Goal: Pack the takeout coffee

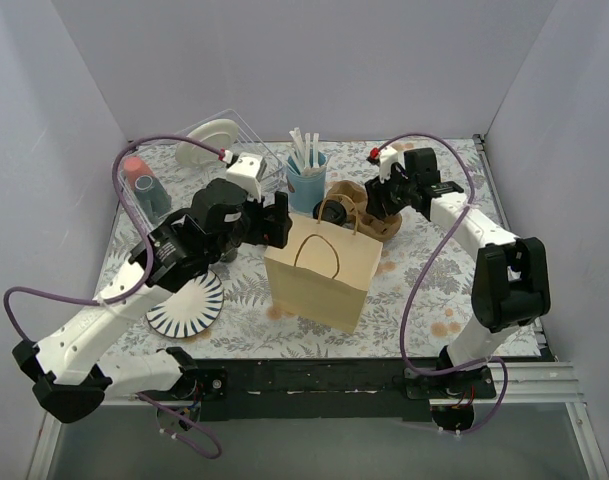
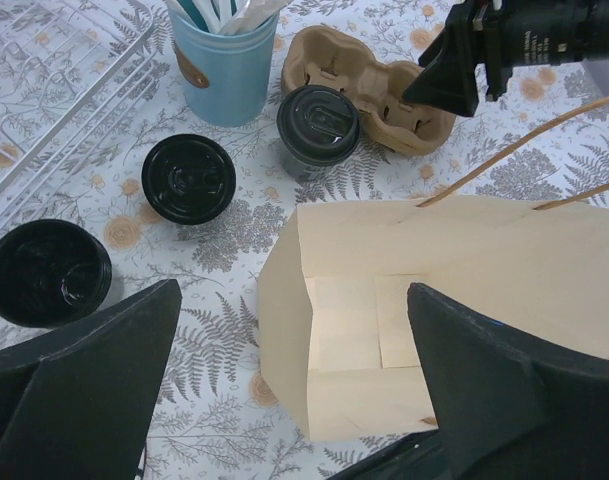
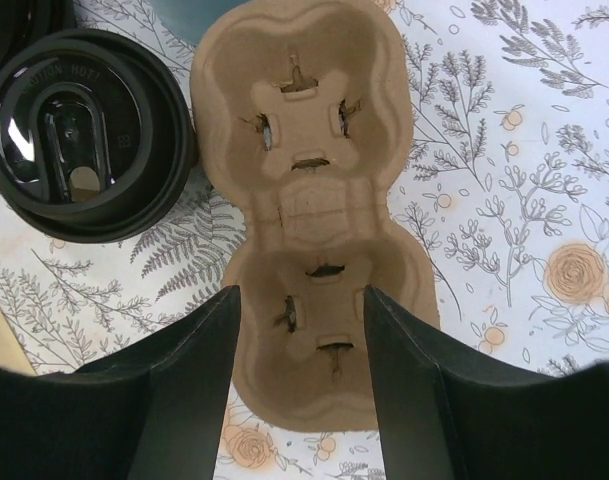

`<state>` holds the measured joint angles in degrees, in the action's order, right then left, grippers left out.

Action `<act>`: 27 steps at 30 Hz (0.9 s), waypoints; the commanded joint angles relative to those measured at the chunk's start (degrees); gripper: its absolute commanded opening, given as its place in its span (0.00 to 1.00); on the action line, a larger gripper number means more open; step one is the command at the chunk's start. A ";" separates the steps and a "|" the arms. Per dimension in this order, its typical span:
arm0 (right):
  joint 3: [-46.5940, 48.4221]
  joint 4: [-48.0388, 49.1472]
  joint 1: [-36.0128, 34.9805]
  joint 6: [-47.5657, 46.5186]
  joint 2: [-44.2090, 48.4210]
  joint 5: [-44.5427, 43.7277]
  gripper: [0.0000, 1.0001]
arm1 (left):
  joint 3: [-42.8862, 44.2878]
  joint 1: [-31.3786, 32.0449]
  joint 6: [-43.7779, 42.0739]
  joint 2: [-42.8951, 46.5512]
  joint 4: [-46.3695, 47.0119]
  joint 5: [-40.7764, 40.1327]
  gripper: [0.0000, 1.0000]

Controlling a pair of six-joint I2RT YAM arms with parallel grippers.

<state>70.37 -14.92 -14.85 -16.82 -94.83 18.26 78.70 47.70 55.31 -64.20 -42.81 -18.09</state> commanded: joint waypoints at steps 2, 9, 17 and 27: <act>2.58 4.98 0.17 -3.31 -3.69 2.31 0.59 | 1.29 -0.33 5.24 5.13 -4.48 -1.77 0.98; 4.51 6.39 0.17 -4.10 -7.82 4.32 0.59 | 0.76 -0.33 8.06 11.82 -4.83 -3.88 0.98; 5.91 7.53 0.17 -3.40 -10.29 5.38 0.59 | 1.72 -0.33 8.06 12.96 -6.50 -5.56 0.98; 5.23 8.06 -0.09 -2.43 -12.75 5.03 0.56 | 0.85 -0.33 7.71 12.35 -5.62 -5.29 0.98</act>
<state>74.22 -9.08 -14.81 -19.55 -106.80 22.55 79.02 47.68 63.07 -52.31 -48.10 -22.26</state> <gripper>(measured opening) 0.571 0.981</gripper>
